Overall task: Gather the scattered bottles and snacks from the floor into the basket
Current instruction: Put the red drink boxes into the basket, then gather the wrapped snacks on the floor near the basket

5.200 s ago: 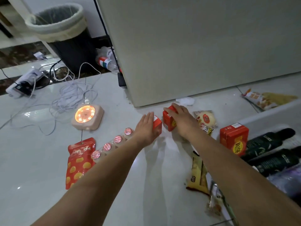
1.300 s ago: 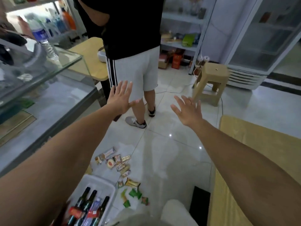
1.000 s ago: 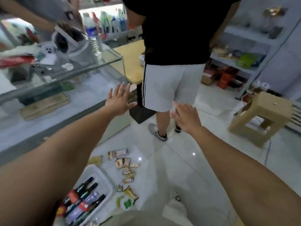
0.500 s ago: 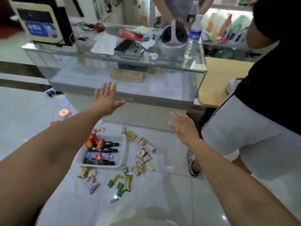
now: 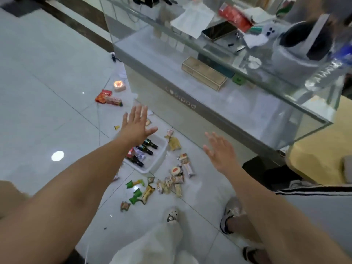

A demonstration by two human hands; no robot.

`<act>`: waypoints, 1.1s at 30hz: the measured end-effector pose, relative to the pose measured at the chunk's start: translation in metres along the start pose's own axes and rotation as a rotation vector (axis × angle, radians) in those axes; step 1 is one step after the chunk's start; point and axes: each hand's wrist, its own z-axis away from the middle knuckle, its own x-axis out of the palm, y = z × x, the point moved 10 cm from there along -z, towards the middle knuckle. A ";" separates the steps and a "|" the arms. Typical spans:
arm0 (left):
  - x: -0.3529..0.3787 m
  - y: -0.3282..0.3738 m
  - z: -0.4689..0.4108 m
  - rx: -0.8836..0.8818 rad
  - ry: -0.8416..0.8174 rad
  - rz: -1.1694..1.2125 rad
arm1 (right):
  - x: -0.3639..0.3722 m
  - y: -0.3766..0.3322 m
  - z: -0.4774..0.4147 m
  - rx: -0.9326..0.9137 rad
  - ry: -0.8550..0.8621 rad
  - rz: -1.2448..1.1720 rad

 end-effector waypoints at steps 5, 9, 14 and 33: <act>0.089 0.003 -0.045 -0.096 0.022 0.060 | 0.074 0.033 -0.076 -0.021 -0.020 0.017; 0.202 0.008 -0.066 -0.152 0.027 0.055 | 0.182 0.052 -0.107 -0.076 -0.081 -0.044; 0.410 0.010 -0.116 -0.090 0.008 0.027 | 0.389 0.089 -0.149 -0.101 -0.103 -0.095; 0.721 0.054 -0.160 0.235 0.065 -0.020 | 0.726 0.169 -0.237 -0.184 -0.129 -0.083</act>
